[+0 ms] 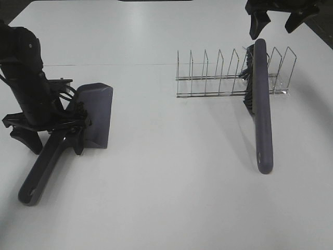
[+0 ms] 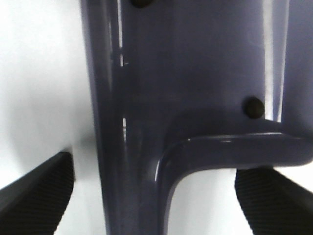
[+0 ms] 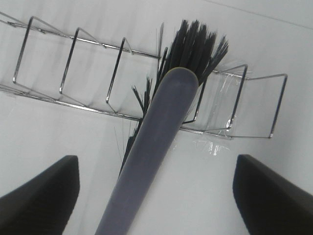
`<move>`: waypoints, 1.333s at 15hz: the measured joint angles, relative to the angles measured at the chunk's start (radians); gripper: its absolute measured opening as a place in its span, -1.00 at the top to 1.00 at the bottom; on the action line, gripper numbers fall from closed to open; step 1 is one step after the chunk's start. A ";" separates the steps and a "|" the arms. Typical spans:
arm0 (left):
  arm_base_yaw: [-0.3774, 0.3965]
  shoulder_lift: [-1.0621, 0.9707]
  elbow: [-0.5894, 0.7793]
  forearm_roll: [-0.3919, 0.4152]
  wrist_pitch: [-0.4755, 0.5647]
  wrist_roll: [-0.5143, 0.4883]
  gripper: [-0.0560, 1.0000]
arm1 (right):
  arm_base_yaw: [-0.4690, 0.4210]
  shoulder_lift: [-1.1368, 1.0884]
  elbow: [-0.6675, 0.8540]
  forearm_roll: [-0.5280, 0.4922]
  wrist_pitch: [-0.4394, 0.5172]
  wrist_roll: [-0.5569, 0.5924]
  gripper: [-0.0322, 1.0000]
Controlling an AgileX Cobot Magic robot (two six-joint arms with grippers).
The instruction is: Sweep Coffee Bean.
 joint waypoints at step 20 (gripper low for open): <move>0.000 -0.943 0.285 0.171 0.208 -0.113 -0.61 | 0.000 -1.147 1.128 0.001 -0.098 0.050 -0.52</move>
